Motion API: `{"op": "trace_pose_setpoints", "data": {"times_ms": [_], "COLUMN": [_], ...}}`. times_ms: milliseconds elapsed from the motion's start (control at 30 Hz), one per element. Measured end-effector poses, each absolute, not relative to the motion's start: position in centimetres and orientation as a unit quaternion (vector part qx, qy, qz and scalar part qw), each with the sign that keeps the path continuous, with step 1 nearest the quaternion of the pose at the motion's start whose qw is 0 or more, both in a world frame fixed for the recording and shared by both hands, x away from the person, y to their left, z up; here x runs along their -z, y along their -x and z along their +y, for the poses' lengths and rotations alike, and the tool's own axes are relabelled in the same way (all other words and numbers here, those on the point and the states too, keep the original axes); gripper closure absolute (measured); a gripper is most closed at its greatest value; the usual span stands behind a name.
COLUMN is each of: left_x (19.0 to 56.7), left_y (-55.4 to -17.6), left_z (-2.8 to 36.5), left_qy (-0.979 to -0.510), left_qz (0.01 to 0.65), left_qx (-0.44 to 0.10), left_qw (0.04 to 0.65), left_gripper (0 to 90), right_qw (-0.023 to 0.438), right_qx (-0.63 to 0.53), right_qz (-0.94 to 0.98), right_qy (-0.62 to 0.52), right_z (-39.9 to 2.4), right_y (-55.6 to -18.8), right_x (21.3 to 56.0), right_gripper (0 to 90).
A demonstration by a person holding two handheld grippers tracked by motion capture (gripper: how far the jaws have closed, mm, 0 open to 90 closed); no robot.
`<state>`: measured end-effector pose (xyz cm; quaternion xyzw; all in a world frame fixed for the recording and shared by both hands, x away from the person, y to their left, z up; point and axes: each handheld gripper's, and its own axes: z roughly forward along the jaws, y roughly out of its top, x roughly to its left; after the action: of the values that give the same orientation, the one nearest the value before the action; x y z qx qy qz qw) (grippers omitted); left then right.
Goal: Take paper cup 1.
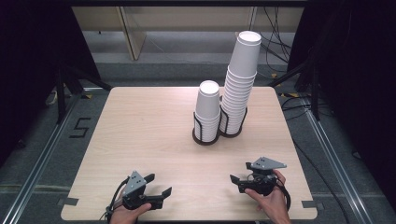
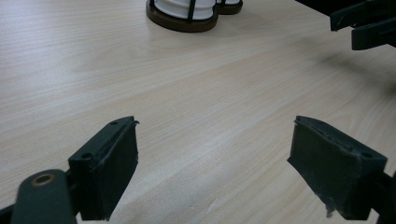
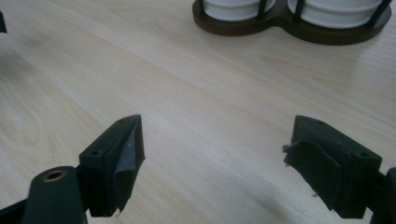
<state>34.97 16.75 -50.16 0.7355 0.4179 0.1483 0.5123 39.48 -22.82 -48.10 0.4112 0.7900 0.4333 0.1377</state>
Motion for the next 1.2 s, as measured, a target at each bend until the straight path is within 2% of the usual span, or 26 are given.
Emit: {"op": "trace_pose_setpoints", "data": {"times_ms": [767,800,900,933,967,1067,1200], "left_x": [50.0,50.0,50.0,50.0,50.0,49.9,49.9], "left_y": [-34.9,-34.9,-34.9,-34.9,-34.9,-34.9,-34.9], "left_z": [16.8,16.8,16.8,16.8,16.8,16.9,16.9], "left_qy": [-0.736,-0.737,-0.736,-0.736,-0.737,-0.738,-0.737], "left_qz": [0.42,0.418,0.416,0.416,0.417,0.419,0.42], "left_qx": [-0.15,-0.151,-0.149,-0.15,-0.15,-0.151,-0.151], "left_qw": [0.51,0.508,0.513,0.512,0.51,0.507,0.508], "left_gripper": [14.6,14.6,14.6,14.6,14.6,14.6,14.6], "right_qw": [0.141,0.156,0.144,0.16,0.149,0.164,0.158], "right_qx": [-0.441,-0.442,-0.448,-0.442,-0.453,-0.451,-0.475], "right_qz": [0.783,0.789,0.78,0.788,0.783,0.785,0.771], "right_qy": [-0.416,-0.398,-0.412,-0.397,-0.398,-0.391,-0.395], "right_z": [-23.2,-23.2,-22.9,-23.2,-23.0,-23.1,-22.9], "right_y": [-39.4,-39.7,-39.5,-39.7,-39.8,-40.0,-40.5], "right_x": [47.6,47.5,47.5,47.3,47.1,46.6,45.8], "right_gripper": [15.7,15.7,15.7,15.7,15.7,15.7,15.8]}}
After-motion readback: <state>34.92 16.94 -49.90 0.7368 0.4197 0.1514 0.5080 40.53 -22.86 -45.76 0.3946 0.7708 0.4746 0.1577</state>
